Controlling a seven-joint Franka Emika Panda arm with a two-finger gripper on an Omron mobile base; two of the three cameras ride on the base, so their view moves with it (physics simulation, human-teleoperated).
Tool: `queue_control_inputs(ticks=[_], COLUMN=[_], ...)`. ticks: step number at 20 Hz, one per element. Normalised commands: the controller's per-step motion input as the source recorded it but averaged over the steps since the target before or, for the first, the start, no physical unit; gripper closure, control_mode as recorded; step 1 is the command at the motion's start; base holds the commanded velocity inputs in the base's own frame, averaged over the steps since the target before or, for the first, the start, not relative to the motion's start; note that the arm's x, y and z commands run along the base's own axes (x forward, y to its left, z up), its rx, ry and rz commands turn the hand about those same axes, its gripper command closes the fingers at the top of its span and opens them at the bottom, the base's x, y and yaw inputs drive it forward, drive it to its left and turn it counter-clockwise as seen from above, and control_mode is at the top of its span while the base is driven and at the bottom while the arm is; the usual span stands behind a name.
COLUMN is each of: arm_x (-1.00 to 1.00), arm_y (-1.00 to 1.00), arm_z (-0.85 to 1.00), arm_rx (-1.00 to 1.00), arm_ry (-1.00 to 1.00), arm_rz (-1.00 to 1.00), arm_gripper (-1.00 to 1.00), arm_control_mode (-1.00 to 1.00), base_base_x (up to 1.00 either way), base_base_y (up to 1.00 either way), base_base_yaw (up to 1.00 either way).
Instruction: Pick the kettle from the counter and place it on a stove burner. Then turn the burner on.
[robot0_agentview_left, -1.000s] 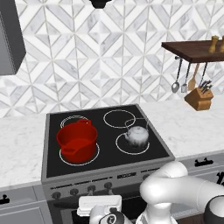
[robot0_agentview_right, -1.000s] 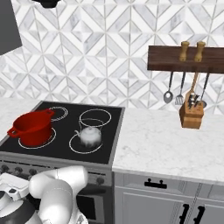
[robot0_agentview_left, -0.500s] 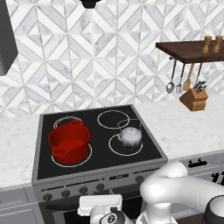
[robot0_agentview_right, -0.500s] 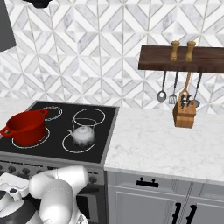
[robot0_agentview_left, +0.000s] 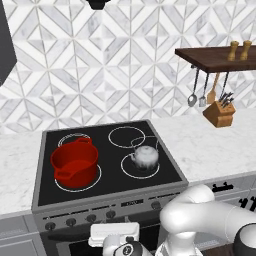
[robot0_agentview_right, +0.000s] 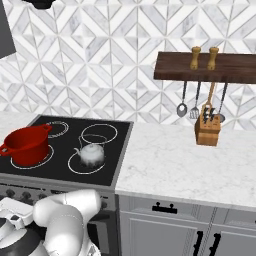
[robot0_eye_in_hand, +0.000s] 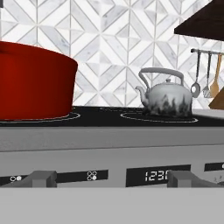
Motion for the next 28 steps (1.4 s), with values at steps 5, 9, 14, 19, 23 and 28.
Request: queue_control_inputs(ticks=[5,9,14,19,23,28], arm_x=[0.00,0.02,0.30,0.33,0.14,0.02], arm_y=[0.00,0.00,0.00,0.00,0.04,0.05], arm_z=[0.00,0.00,-0.12,-0.23,-0.36,-0.40], arm_rx=[0.00,0.00,0.00,0.00,0.00,0.00], arm_ry=[0.00,0.00,0.00,0.00,0.00,0.00], arm_rz=[0.00,0.00,0.00,0.00,0.00,0.00], arm_gripper=[-1.00,-1.00,-1.00,-1.00,-1.00,-1.00], arm_control_mode=[-1.00,-1.00,-1.00,-1.00,-1.00,-1.00], base_base_x=[0.02,0.00,0.00,0.00,0.00,0.00], base_base_y=[0.00,0.00,0.00,0.00,0.00,0.00], base_base_yaw=[0.00,0.00,0.00,0.00,0.00,0.00])
